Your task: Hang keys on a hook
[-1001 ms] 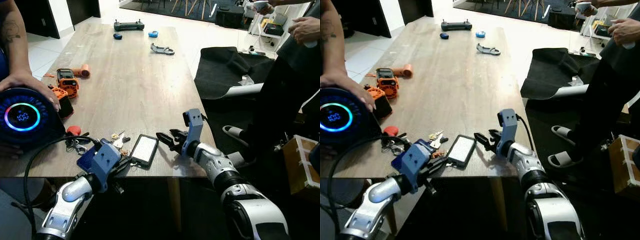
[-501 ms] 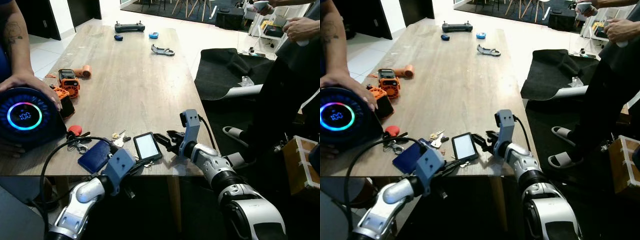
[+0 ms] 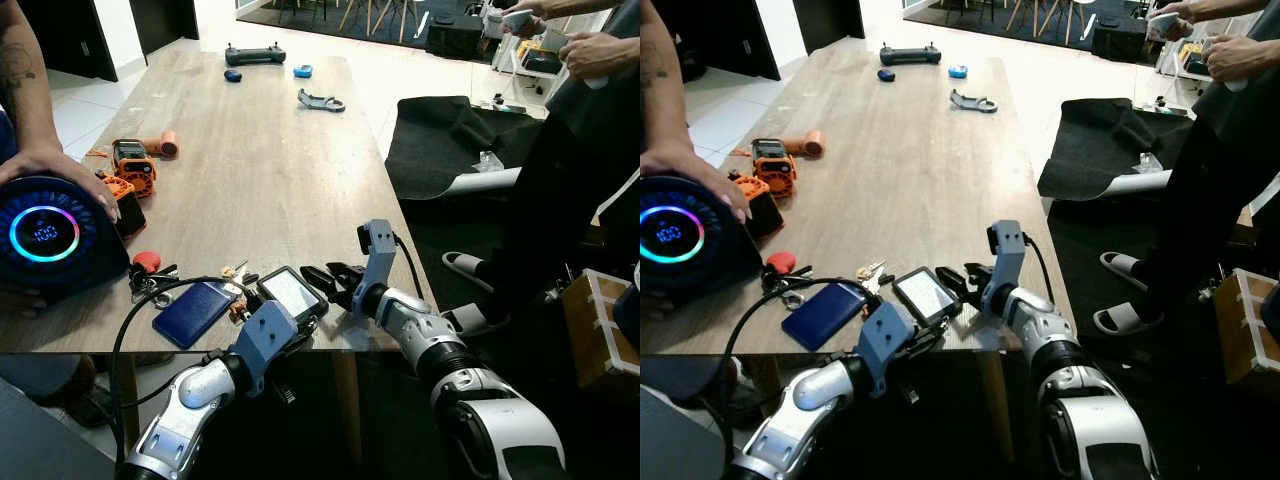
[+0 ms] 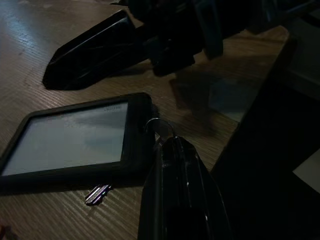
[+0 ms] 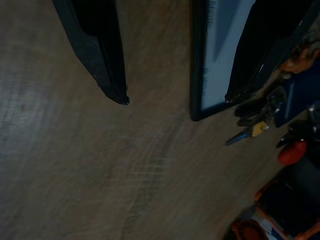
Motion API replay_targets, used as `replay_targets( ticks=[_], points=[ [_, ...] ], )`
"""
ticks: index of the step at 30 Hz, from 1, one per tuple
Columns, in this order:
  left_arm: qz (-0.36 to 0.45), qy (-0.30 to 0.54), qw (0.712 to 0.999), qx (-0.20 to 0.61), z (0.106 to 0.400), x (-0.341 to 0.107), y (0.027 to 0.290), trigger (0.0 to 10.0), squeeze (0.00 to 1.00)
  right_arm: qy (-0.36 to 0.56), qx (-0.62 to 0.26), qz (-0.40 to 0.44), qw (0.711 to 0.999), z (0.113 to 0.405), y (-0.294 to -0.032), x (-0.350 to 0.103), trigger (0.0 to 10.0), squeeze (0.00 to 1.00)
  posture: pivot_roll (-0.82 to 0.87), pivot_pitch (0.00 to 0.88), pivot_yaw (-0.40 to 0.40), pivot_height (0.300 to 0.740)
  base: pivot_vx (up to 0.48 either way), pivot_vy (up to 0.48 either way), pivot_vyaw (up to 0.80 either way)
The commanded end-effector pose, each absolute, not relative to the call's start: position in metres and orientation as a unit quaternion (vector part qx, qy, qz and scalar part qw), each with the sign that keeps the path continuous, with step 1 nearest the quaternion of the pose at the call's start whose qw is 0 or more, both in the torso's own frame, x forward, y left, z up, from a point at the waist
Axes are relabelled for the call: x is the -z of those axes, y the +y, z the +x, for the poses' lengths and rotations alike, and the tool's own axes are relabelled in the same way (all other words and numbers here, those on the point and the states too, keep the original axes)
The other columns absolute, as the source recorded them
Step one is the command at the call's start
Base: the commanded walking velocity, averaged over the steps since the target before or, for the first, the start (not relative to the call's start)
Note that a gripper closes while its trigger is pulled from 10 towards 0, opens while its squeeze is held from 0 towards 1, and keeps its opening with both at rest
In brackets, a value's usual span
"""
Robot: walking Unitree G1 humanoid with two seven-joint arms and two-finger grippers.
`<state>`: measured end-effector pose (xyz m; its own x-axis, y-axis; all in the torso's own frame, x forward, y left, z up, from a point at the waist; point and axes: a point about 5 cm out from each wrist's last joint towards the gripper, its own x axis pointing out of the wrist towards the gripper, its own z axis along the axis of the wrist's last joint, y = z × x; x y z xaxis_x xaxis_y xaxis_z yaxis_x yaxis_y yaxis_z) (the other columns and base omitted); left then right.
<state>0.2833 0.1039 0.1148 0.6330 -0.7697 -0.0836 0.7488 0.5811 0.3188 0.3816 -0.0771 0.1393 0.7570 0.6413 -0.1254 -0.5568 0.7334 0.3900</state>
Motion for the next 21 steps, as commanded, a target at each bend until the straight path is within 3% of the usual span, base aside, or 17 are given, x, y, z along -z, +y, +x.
replay_targets(
  ticks=[1,6,15,21],
  points=[
    [0.162,-0.025,0.887,0.432,0.281,-0.110,0.099,10.0,0.00,0.177,-0.318,0.183,0.913,0.373,-0.074,-0.118,10.0,0.00,0.09,0.162,-0.056,0.740,0.000,0.000,0.00],
    [0.167,-0.028,0.888,0.427,0.285,-0.112,0.101,10.0,0.00,0.208,-0.331,0.210,0.896,0.367,-0.057,-0.113,10.0,0.00,0.09,0.159,-0.055,0.740,0.000,0.000,0.00],
    [0.172,-0.028,0.888,0.425,0.287,-0.113,0.103,10.0,0.00,0.244,-0.315,0.223,0.890,0.364,-0.049,-0.107,10.0,0.00,0.09,0.159,-0.054,0.740,0.000,0.000,0.00],
    [0.176,-0.028,0.888,0.424,0.289,-0.114,0.105,10.0,0.00,0.252,-0.318,0.296,0.865,0.365,-0.042,-0.117,10.0,0.00,0.09,0.158,-0.056,0.740,0.000,0.000,0.00]
  ],
)
